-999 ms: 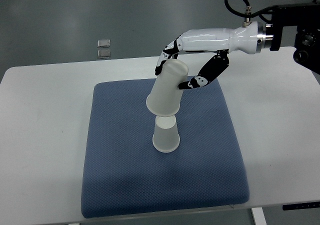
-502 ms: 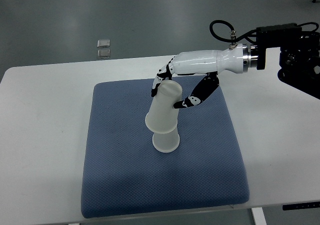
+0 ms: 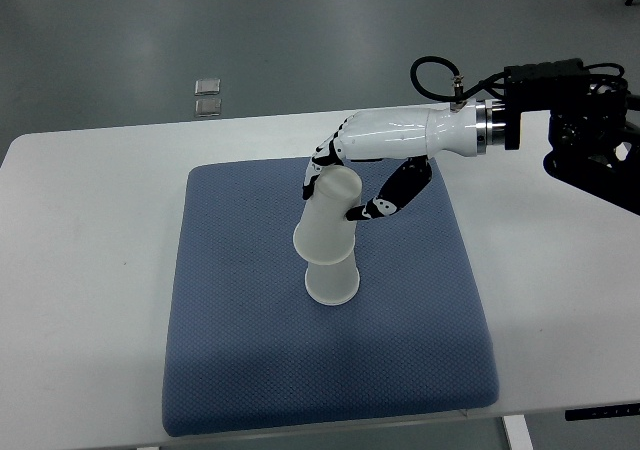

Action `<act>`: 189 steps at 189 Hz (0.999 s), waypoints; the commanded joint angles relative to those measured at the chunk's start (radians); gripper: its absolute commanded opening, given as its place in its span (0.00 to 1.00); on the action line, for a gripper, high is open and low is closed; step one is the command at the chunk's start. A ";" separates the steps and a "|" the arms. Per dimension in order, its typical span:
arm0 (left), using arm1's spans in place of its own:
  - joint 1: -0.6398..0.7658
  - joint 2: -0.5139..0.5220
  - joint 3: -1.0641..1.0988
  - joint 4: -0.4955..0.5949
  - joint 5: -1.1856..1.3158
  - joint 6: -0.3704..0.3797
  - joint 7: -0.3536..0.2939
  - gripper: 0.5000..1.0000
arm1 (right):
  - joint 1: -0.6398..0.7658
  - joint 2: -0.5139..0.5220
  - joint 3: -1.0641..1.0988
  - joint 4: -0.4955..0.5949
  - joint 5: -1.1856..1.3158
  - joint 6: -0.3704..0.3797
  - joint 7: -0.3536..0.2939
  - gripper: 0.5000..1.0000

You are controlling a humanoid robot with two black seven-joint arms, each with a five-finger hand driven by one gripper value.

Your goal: Stack paper cups

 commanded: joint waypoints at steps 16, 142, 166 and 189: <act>0.000 0.000 0.000 0.000 0.000 0.000 0.000 1.00 | -0.001 0.001 -0.005 0.000 -0.010 -0.002 0.000 0.00; 0.000 0.000 0.000 0.000 0.000 0.000 0.000 1.00 | -0.012 0.000 -0.023 0.000 -0.019 -0.029 0.002 0.54; 0.000 0.000 0.000 0.000 0.000 0.000 0.000 1.00 | -0.014 0.000 -0.023 0.000 -0.019 -0.028 0.002 0.79; 0.000 0.000 0.000 0.000 0.000 0.000 0.000 1.00 | -0.020 -0.002 -0.023 0.000 -0.017 -0.028 0.002 0.83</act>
